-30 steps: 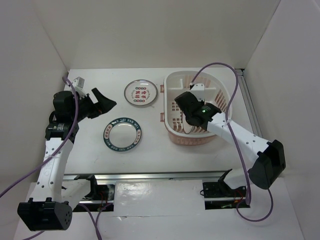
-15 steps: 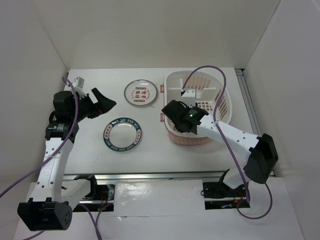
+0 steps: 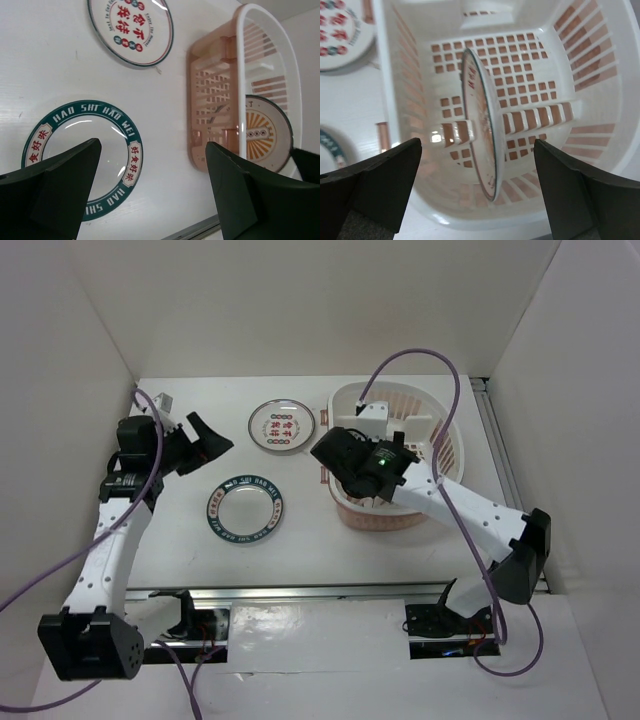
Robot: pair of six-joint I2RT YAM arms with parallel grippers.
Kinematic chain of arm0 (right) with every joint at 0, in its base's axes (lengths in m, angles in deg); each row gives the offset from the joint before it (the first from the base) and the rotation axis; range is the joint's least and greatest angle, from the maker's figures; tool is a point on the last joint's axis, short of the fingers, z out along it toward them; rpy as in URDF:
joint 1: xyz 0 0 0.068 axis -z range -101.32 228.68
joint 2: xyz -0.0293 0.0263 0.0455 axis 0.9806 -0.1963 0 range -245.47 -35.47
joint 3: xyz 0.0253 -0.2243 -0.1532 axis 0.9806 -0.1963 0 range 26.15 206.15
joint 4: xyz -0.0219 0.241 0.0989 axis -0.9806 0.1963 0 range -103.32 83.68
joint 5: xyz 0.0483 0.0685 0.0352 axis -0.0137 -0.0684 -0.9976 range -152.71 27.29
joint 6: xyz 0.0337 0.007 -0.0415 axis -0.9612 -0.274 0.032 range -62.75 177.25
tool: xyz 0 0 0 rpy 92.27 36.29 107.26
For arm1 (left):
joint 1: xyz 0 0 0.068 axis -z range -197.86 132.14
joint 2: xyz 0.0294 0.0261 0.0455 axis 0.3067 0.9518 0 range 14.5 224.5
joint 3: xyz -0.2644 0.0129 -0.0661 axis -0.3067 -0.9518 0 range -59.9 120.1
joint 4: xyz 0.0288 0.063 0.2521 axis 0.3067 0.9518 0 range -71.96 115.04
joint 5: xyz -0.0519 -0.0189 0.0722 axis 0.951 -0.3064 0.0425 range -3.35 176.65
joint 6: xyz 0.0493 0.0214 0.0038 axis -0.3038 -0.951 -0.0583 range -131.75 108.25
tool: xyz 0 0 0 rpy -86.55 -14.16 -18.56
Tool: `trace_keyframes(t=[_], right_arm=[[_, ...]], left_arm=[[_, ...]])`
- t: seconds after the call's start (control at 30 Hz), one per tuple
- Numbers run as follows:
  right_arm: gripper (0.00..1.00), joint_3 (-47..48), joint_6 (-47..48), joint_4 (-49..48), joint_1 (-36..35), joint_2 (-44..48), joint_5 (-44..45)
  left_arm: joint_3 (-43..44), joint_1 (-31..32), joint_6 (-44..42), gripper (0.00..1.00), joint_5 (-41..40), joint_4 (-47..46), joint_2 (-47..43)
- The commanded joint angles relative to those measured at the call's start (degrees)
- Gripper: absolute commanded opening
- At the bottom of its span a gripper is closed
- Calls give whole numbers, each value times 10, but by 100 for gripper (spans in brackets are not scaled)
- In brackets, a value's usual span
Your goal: Load the plates into the dish rack
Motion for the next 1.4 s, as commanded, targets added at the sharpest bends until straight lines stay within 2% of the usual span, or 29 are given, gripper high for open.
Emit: trace_keyframes(t=[0.0, 0.07, 0.1, 0.13, 0.2, 0.23, 0.33, 0.43, 0.5, 0.6, 0.77, 0.9, 1.07, 1.23, 1.27, 1.33, 1.37], right_arm=[[100, 63, -17, 44, -27, 35, 55], [100, 68, 25, 23, -55, 60, 60], [100, 68, 39, 7, -86, 84, 60], [100, 53, 79, -45, -106, 100, 60], [100, -2, 141, -123, -144, 136, 45], [100, -20, 177, -179, -182, 172, 44], [100, -66, 215, -231, -221, 220, 33], [100, -83, 246, -258, -228, 237, -20], [100, -91, 252, -270, -228, 237, -21], [100, -91, 266, -276, -234, 237, -35], [100, -108, 276, -304, -239, 232, -40], [100, -115, 282, -316, -239, 226, -40], [100, -120, 282, -323, -244, 226, -45], [100, -125, 282, -328, -244, 232, -50], [100, -125, 282, -328, -244, 232, -50], [100, -125, 282, -328, -244, 232, -56], [100, -131, 282, -328, -244, 238, -56]], left_arm=[[4, -3, 35, 99, -32, -48, 60], [11, -3, 61, 99, -39, -81, 95], [11, -3, 68, 99, -51, -117, 140], [17, -3, 83, 99, -51, -139, 167], [59, -3, 84, 99, -46, -169, 231], [76, -3, 78, 99, -46, -174, 297], [148, -8, 59, 99, -44, -188, 385], [189, -26, 70, 99, 2, -220, 487], [223, -26, 63, 99, 2, -220, 547], [273, -21, 57, 99, 8, -219, 603], [298, -21, 85, 92, 56, -246, 692], [334, -3, 96, 82, 68, -246, 726], [370, 15, 106, 77, 73, -231, 759], [382, 26, 113, 68, 80, -232, 780], [382, 26, 113, 64, 80, -231, 780], [382, 26, 113, 46, 75, -226, 792], [389, 26, 113, 33, 75, -226, 792]])
